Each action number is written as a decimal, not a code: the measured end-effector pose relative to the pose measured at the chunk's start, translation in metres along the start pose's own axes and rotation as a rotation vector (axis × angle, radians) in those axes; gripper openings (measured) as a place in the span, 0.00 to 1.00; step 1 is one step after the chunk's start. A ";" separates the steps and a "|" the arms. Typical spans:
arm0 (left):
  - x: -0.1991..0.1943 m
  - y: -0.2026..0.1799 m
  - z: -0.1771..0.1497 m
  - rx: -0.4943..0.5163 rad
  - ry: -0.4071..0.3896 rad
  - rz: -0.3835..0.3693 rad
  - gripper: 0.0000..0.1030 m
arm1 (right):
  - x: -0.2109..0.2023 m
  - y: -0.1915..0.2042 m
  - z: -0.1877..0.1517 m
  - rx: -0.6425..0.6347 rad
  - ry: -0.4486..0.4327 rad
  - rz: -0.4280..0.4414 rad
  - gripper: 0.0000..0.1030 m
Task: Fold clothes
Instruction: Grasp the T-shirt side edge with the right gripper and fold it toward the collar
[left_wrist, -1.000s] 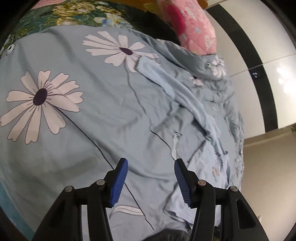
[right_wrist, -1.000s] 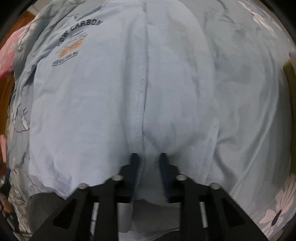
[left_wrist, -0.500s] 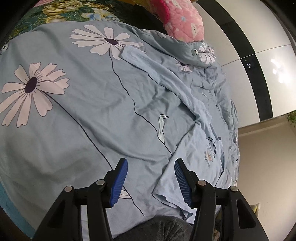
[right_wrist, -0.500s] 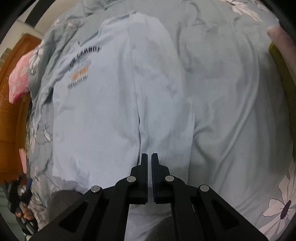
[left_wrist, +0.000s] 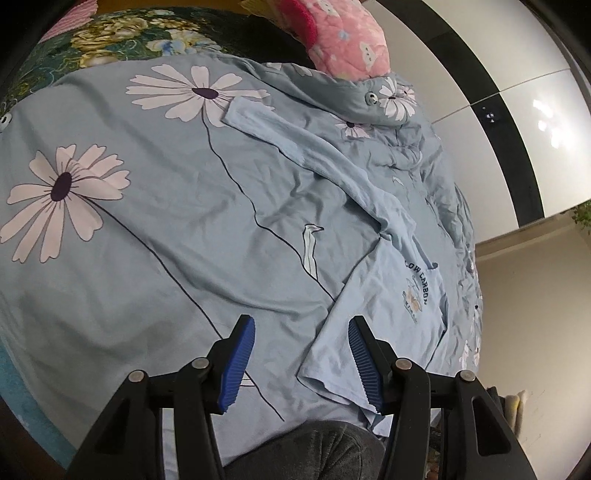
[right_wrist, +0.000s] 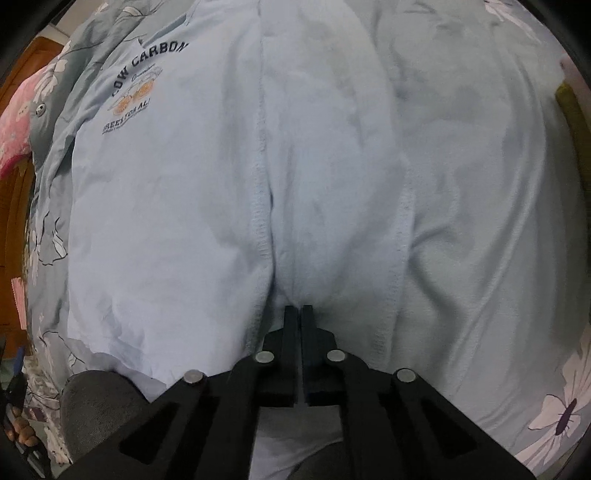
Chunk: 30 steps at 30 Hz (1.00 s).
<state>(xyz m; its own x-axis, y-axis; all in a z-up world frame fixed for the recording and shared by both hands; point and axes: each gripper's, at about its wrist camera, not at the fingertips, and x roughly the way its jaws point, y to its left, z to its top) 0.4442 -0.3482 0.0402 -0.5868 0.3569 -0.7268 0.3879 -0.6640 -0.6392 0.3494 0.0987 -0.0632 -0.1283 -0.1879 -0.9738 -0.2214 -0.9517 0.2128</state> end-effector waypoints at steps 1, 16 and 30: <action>0.001 -0.002 -0.001 0.004 0.003 0.000 0.55 | -0.007 -0.003 0.000 -0.006 -0.020 -0.013 0.00; 0.076 -0.051 -0.023 0.257 0.204 0.088 0.55 | -0.110 -0.030 -0.002 -0.089 -0.366 -0.448 0.10; 0.150 -0.058 -0.049 0.301 0.398 0.132 0.35 | -0.011 -0.003 -0.010 0.117 -0.032 0.126 0.35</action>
<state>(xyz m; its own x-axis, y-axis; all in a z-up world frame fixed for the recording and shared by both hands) 0.3681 -0.2240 -0.0443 -0.2078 0.4410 -0.8731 0.1846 -0.8589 -0.4777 0.3607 0.1010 -0.0536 -0.1925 -0.2945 -0.9361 -0.3121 -0.8860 0.3430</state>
